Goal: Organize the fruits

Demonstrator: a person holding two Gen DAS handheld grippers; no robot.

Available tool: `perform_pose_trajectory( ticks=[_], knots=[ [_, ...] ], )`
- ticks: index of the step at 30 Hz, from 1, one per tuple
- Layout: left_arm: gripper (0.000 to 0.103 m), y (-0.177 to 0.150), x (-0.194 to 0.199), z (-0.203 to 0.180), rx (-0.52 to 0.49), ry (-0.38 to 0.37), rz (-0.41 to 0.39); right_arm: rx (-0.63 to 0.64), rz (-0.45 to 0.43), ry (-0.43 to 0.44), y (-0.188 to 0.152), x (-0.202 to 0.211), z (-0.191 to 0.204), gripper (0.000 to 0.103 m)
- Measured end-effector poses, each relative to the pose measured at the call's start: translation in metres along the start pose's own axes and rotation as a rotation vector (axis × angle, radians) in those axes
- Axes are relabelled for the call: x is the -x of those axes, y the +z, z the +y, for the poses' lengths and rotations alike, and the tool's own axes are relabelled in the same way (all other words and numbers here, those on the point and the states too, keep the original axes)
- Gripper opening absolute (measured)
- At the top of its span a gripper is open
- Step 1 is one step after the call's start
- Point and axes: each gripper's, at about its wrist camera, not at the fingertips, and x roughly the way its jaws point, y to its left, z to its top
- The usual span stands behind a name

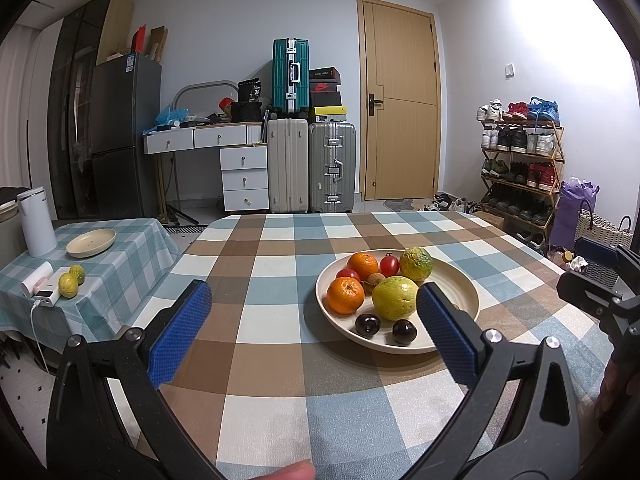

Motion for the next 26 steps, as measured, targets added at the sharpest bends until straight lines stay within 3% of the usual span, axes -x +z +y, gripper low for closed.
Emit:
perform_pose_trajectory(
  ticks=[26],
  knots=[
    [0.102,-0.0002,-0.0008,-0.0008,0.0,0.0,0.0,0.0,0.0,0.0,0.0,0.0001,-0.0002,0.103]
  ],
)
